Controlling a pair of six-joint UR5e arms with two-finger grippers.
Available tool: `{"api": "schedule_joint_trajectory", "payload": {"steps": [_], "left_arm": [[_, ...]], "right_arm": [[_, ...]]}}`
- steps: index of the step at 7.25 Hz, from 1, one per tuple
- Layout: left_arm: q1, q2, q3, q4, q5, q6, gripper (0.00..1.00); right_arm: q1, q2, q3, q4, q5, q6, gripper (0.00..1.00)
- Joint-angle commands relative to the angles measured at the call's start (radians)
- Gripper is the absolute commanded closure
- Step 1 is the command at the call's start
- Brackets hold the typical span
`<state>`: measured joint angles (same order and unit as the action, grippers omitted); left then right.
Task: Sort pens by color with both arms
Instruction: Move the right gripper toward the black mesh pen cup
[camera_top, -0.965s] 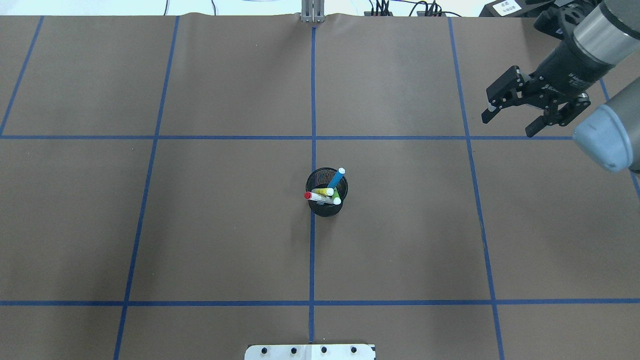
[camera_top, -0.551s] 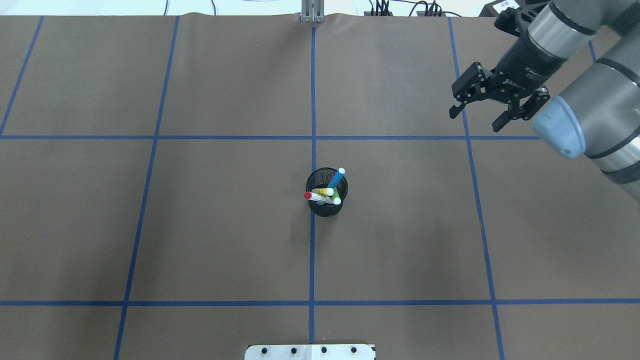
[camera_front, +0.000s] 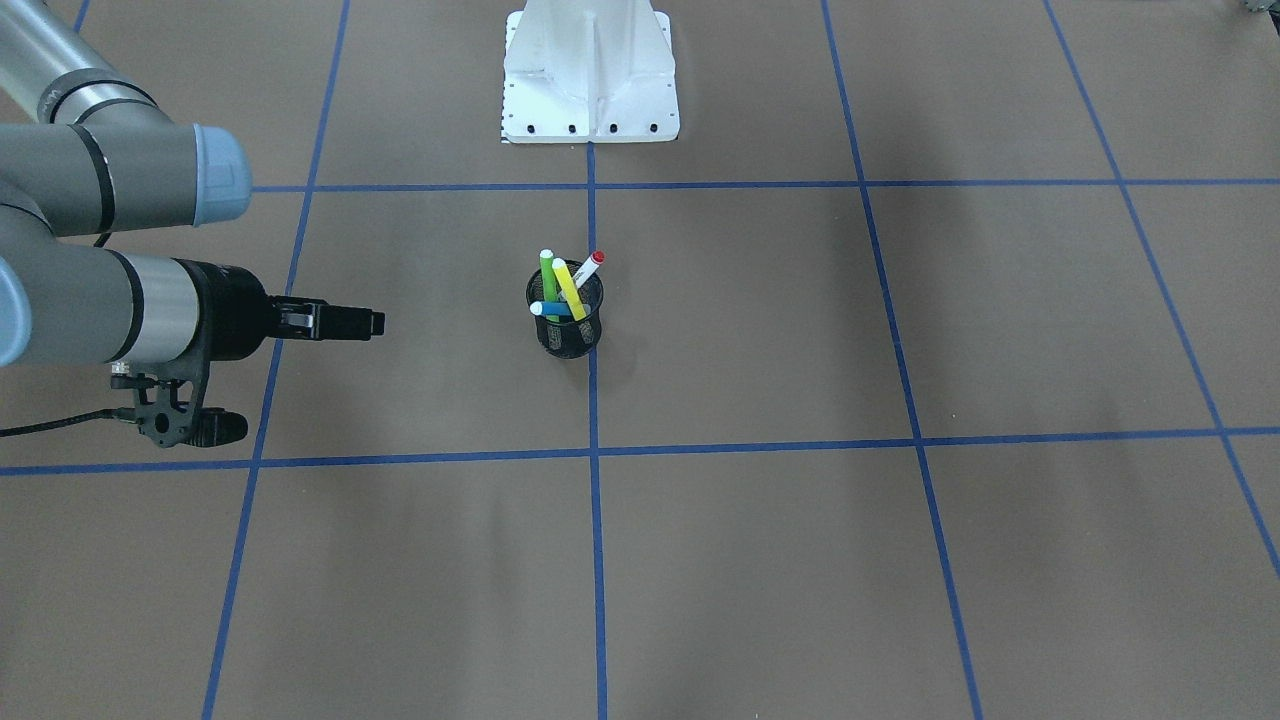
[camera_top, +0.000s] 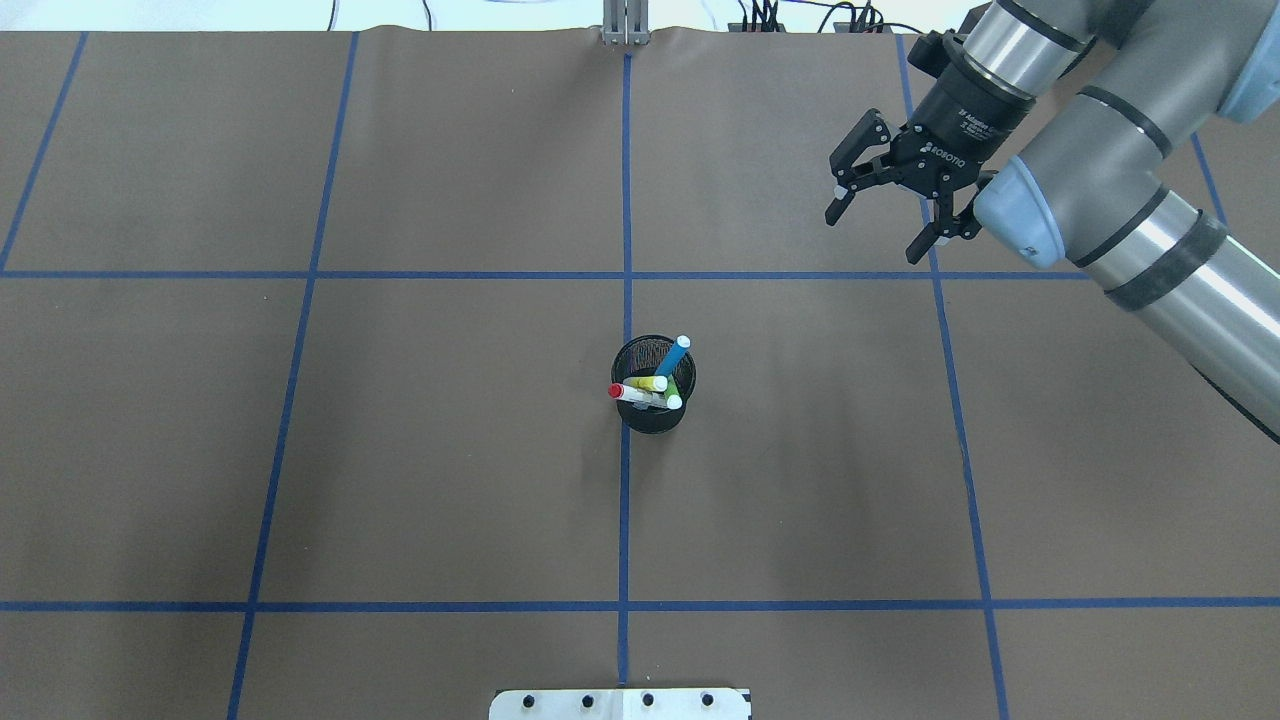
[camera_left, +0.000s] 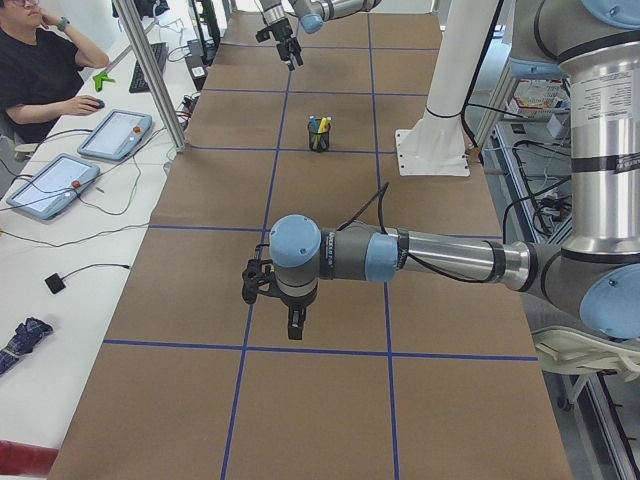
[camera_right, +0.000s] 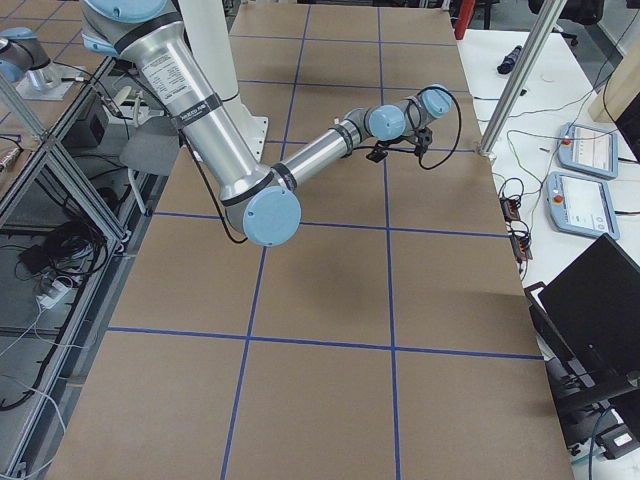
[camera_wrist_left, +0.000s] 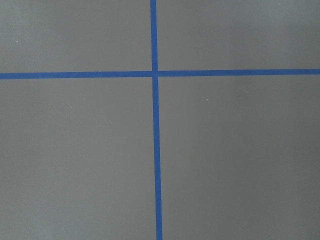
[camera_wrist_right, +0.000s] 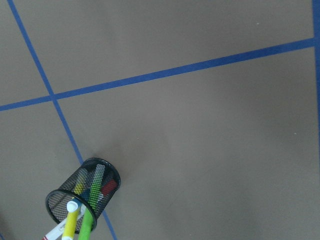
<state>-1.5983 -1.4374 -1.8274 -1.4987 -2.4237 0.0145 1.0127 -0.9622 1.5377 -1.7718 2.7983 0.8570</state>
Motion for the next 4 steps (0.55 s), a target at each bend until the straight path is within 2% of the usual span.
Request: {"api": "schedule_joint_trajectory", "payload": {"steps": [1, 3, 4], "left_arm": [[0.0, 0.002, -0.021, 0.0, -0.002, -0.002, 0.0], [0.0, 0.002, -0.021, 0.0, -0.002, -0.002, 0.0], [0.0, 0.002, -0.018, 0.0, -0.02, -0.002, 0.0]], "right_arm": [[-0.046, 0.022, -0.013, 0.009, 0.009, 0.004, 0.01], [-0.11, 0.037, -0.047, 0.156, -0.025, 0.04, 0.01], [-0.132, 0.042, -0.05, 0.216, -0.072, 0.045, 0.0]]}}
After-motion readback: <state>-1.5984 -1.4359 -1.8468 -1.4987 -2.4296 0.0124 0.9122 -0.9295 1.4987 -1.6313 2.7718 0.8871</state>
